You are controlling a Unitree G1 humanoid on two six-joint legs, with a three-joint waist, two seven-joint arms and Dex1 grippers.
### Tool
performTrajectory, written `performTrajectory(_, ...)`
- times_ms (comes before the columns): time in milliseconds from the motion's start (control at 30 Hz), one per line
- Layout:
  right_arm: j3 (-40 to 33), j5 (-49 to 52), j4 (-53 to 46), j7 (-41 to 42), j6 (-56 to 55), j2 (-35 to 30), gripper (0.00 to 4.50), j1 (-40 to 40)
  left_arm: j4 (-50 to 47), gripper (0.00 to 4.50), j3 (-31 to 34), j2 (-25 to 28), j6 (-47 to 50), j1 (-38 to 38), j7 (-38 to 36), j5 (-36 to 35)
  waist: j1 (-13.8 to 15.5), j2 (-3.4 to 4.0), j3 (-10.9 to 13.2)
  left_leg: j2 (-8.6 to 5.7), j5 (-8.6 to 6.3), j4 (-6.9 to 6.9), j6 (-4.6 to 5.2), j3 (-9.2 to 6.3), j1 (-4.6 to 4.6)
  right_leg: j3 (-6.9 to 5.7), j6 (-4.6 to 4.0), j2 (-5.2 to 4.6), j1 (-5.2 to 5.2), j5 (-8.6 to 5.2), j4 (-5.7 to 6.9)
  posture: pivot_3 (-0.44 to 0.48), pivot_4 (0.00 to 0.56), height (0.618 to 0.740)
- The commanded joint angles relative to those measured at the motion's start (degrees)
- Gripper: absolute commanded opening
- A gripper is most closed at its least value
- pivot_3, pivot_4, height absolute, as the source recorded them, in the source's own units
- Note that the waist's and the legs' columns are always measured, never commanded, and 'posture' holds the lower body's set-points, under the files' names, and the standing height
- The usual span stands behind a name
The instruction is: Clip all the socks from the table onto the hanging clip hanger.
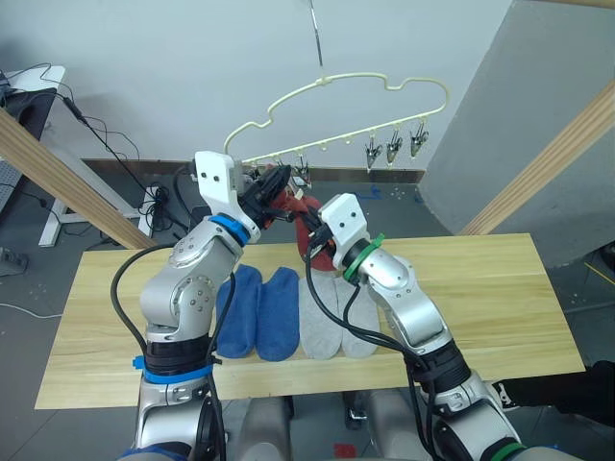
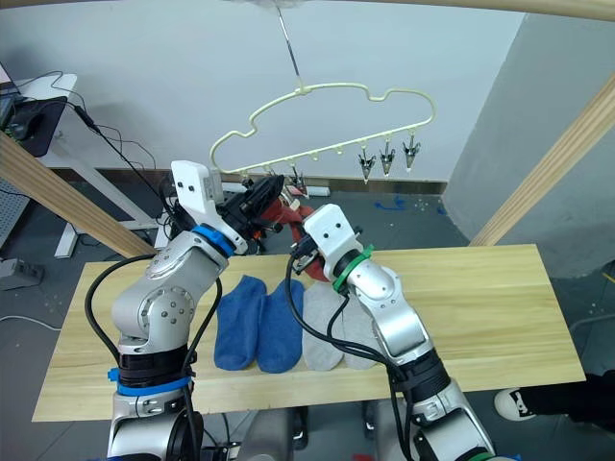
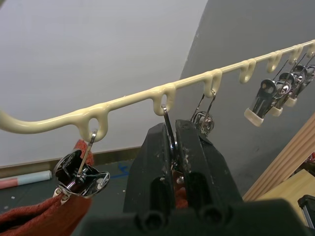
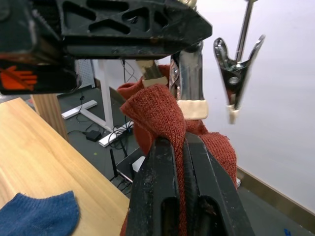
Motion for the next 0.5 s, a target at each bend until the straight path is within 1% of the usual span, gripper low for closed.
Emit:
performTrajectory(33, -0.1, 0.3, -1.2, -0.7, -2.0, 1.1, 0.03, -0.5, -2.5, 0.00, 0.6, -0.2, 0.6, 0.5, 0.3, -1.7, 0.0, 0.00, 0.0, 0.00, 0.00, 0.00, 0.00, 0.00, 0.00, 0.00, -0.01, 0.00, 0.00, 0.00, 0.00, -0.090, 0.295, 0.740)
performTrajectory(200, 0.0, 0.3, -0.3, -1.2, -2.5, 1.6, 0.03, -1.0, -3.0, 0.00, 1.1, -0.5, 1.9, 1.0, 1.0, -3.3, 0.0, 0.00, 0.0, 0.00, 0.00, 0.00, 0.00, 0.00, 0.00, 0.00, -0.06, 0.00, 0.00, 0.03, 0.00, -0.089, 0.295, 0.740)
performTrajectory(267, 0.1, 0.2, -0.1, -1.3, -2.6, 1.8, 0.00, -1.1, -3.3, 0.61, 1.1, -0.5, 2.4, 1.2, 1.2, -3.7, 0.0, -0.01, 0.0, 0.00, 0.00, 0.00, 0.00, 0.00, 0.01, 0.00, -0.06, 0.00, 0.00, 0.03, 0.01, -0.087, 0.295, 0.740)
performTrajectory(300, 0.1, 0.2, 0.0, -1.3, -2.7, 1.9, 0.00, -1.1, -3.5, 0.83, 1.1, -0.4, 2.6, 1.4, 1.2, -3.9, 0.0, -0.01, 0.0, 0.00, 0.00, 0.00, 0.00, -0.01, 0.00, 0.00, -0.06, 0.00, 0.00, 0.03, 0.01, -0.087, 0.295, 0.740)
performTrajectory(500, 0.2, 0.3, 0.6, -1.5, -3.1, 2.3, 0.00, -1.4, -4.4, 2.74, 1.5, 0.2, 4.2, 2.2, 1.3, -5.3, 0.0, -0.01, 0.0, 0.00, 0.00, 0.01, 0.00, -0.02, 0.00, -0.01, -0.07, 0.00, 0.00, 0.04, 0.02, -0.087, 0.295, 0.740)
